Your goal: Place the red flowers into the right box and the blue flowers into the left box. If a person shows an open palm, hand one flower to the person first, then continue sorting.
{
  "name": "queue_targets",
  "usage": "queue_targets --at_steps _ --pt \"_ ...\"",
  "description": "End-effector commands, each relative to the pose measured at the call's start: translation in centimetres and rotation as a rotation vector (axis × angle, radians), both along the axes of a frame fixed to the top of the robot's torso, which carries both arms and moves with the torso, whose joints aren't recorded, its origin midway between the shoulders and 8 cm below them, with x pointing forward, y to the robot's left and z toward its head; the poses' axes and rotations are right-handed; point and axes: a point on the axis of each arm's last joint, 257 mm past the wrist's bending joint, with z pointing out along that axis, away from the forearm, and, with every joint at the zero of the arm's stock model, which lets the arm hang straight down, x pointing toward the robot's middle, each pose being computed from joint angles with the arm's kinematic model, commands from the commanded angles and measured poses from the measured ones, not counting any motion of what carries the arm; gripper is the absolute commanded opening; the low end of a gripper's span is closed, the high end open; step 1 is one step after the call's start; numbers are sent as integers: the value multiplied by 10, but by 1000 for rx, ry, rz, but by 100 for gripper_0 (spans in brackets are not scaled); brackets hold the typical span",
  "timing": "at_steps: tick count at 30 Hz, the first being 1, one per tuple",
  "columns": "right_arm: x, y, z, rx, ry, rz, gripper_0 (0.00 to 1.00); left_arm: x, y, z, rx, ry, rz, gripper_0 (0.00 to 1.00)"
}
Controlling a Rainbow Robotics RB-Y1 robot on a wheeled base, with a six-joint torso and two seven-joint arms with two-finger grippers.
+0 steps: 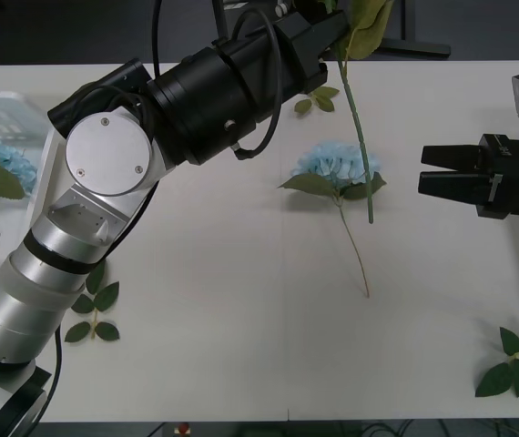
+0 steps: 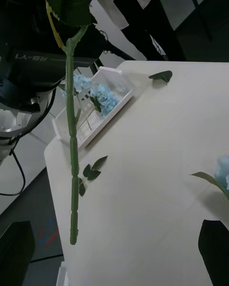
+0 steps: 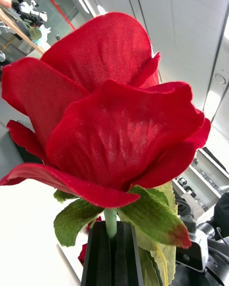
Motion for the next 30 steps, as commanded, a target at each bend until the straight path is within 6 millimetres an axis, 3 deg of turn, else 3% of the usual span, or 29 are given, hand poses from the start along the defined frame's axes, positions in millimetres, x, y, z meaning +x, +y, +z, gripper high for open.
queue_targets --at_steps 1,8,20,28,30 --pt "-4 12 -5 -3 -47 47 100 -10 -3 8 3 -52 2 0" --pt "-12 36 -19 30 -50 102 100 -12 -5 6 5 -50 -3 0" --pt "-7 75 2 143 -86 127 100 -14 -7 4 3 -41 -11 0" --pt "2 91 3 131 -118 121 100 -14 -7 5 1 -40 -13 0" --pt "2 97 2 136 -114 122 85 -14 -7 5 1 -40 -13 0"
